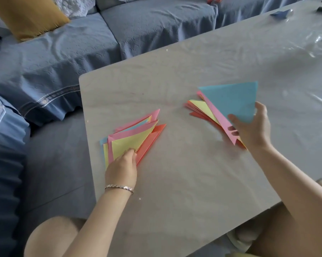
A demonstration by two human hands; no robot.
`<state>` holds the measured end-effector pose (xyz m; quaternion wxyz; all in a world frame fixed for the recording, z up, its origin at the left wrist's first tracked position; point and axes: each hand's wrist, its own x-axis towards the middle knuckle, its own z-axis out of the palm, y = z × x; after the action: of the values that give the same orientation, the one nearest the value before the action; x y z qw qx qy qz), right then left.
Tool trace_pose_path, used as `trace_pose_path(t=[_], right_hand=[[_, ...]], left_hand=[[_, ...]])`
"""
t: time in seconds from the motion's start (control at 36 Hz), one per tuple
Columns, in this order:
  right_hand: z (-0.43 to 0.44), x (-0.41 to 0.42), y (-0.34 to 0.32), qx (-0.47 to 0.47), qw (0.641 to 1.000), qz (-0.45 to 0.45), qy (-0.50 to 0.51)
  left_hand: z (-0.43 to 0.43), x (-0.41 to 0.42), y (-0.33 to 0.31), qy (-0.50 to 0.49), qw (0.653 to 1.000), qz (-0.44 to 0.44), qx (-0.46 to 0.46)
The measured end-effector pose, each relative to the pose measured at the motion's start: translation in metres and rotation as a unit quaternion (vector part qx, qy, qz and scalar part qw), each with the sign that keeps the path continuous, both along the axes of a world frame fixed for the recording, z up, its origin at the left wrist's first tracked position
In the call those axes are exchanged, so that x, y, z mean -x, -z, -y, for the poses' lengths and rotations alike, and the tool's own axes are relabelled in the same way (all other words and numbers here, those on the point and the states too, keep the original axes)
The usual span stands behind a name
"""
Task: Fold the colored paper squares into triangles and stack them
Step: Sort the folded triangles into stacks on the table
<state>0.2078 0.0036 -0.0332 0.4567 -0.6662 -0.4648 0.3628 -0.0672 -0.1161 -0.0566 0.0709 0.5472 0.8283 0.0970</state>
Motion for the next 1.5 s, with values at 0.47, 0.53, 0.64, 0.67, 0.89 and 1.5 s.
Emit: trace_pose_path(t=[0.47, 0.53, 0.64, 0.67, 0.89, 1.5], right_hand=[[0.067, 0.03, 0.026, -0.23, 0.874, 0.338, -0.262], [0.07, 0.034, 0.034, -0.216, 0.839, 0.383, -0.319], [0.078, 0.037, 0.055, -0.144, 0.783, 0.439, -0.416], [0.08, 0.038, 0.06, -0.124, 0.774, 0.446, -0.433], [0.092, 0.046, 0.07, -0.118, 0.718, 0.546, -0.415], [0.096, -0.025, 0.06, -0.045, 0.726, 0.6, -0.333]], left_hand=[[-0.019, -0.067, 0.024, 0.326, 0.926, -0.101, -0.16], [-0.026, -0.069, 0.032, 0.353, 0.917, -0.117, -0.145], [-0.025, -0.07, 0.041, 0.338, 0.934, -0.11, -0.032], [-0.02, -0.071, 0.043, 0.326, 0.939, -0.107, -0.012], [0.004, -0.065, 0.05, 0.299, 0.947, -0.109, 0.032], [0.039, -0.046, 0.047, 0.135, 0.986, -0.062, 0.078]])
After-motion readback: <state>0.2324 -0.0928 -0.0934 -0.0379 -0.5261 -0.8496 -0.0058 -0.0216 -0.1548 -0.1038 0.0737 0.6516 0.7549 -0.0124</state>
